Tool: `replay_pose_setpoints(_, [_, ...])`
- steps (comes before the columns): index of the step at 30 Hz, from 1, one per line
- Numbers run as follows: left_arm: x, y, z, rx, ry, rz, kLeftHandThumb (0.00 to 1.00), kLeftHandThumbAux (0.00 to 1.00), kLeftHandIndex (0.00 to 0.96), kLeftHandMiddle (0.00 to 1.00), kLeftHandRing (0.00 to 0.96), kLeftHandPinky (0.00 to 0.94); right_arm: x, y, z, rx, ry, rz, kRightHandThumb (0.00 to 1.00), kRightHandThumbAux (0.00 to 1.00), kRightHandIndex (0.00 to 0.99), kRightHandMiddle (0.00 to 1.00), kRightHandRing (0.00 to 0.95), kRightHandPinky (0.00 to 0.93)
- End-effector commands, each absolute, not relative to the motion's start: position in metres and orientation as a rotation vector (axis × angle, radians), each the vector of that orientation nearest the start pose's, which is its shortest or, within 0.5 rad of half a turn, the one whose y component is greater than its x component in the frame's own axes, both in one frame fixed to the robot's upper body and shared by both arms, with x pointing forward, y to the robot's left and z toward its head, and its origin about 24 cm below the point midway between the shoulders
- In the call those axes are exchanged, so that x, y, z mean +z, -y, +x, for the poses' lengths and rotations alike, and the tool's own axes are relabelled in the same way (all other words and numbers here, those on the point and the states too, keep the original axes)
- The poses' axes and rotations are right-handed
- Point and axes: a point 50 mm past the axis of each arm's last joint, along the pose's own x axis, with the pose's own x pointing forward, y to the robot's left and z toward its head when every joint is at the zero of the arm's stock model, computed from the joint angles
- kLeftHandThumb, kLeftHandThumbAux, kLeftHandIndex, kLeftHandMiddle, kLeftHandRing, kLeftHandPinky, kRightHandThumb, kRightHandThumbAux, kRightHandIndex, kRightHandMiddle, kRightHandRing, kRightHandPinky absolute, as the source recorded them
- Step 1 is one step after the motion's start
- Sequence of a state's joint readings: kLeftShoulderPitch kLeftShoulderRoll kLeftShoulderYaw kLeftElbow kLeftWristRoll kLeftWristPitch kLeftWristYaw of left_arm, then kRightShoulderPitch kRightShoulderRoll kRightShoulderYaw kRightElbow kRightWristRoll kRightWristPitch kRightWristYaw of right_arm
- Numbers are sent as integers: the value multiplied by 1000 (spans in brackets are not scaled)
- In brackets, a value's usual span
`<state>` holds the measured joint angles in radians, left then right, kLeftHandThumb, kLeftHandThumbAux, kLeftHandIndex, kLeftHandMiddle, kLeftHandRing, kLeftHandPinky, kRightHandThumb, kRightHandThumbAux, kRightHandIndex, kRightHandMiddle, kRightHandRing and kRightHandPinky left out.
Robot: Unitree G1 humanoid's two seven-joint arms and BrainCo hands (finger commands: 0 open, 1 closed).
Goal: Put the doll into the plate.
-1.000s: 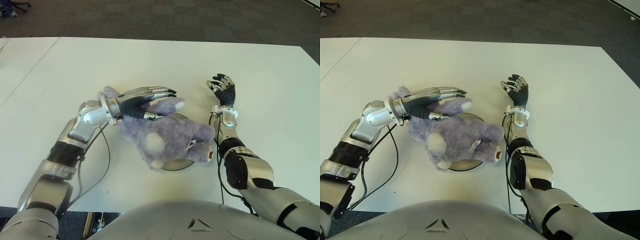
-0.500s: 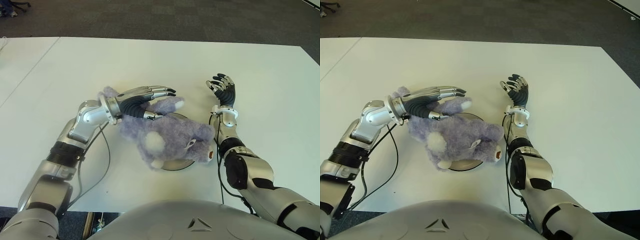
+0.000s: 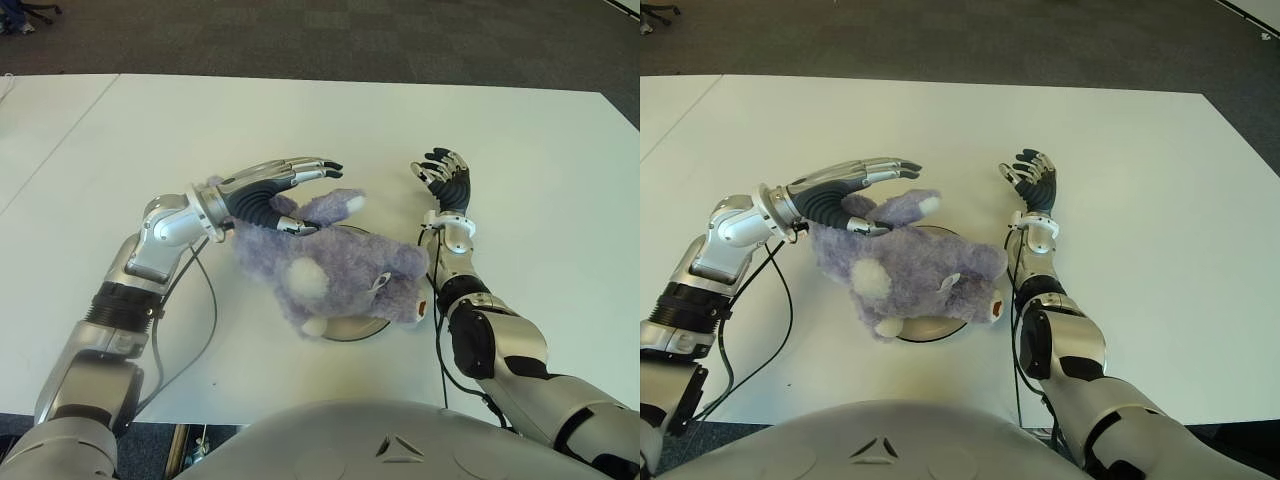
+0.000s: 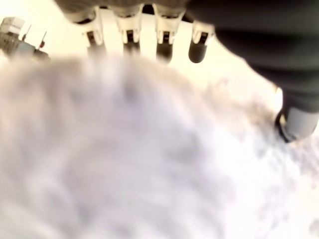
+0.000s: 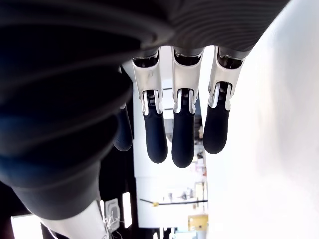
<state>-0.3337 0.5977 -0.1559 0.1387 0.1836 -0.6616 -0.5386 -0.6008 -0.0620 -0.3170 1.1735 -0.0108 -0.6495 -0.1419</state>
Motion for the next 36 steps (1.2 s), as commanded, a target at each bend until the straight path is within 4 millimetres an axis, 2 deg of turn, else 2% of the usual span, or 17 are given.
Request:
replay_pose_setpoints(1, [137, -182, 279, -717, 576, 956, 162, 431, 0, 0, 0, 0, -101, 168, 221, -357, -437, 110, 193, 857, 299, 340, 358, 366])
replay_pose_setpoints(6, [139, -189, 278, -674, 593, 979, 123, 425, 0, 0, 0, 0, -101, 168, 220, -356, -429, 121, 193, 856, 297, 340, 357, 373])
replay_pose_setpoints(11, [157, -219, 267, -596, 623, 985, 74, 439, 0, 0, 0, 0, -102, 165, 220, -349, -441, 117, 184, 858, 293, 342, 361, 358])
replay_pose_setpoints(15, [163, -229, 263, -537, 635, 987, 41, 451, 0, 0, 0, 0, -102, 165, 221, -348, -445, 110, 178, 853, 290, 339, 357, 353])
replay_pose_setpoints(16, [164, -231, 262, -515, 637, 991, 10, 445, 0, 0, 0, 57, -102, 165, 221, -348, -444, 109, 177, 850, 293, 336, 352, 351])
replay_pose_setpoints(17, [166, -235, 262, -483, 639, 1003, 0, 422, 0, 0, 5, 153, -102, 165, 220, -350, -440, 109, 192, 850, 301, 334, 349, 360])
replay_pose_setpoints(21, [179, -251, 260, -315, 602, 1080, 0, 358, 0, 3, 22, 103, -101, 163, 219, -348, -429, 119, 193, 851, 287, 335, 355, 368])
replay_pose_setpoints(24, [182, -253, 258, -282, 598, 1099, 0, 339, 0, 12, 28, 103, -102, 162, 219, -348, -430, 121, 198, 853, 289, 336, 356, 365])
replay_pose_setpoints(28, [188, -262, 255, -195, 607, 1162, 0, 266, 40, 61, 61, 125, -102, 161, 219, -350, -429, 123, 238, 858, 306, 337, 351, 355])
replay_pose_setpoints(31, [188, -280, 249, -135, 588, 1174, 0, 256, 56, 76, 75, 148, -102, 161, 219, -347, -433, 129, 223, 856, 300, 333, 347, 347])
replay_pose_setpoints(34, [189, -308, 243, -60, 556, 1159, 0, 262, 60, 85, 88, 187, -102, 161, 218, -347, -429, 129, 204, 858, 299, 329, 340, 339])
replay_pose_setpoints(36, [189, -315, 241, -41, 550, 1151, 0, 272, 55, 86, 92, 210, -102, 161, 218, -348, -427, 129, 204, 861, 303, 330, 338, 346])
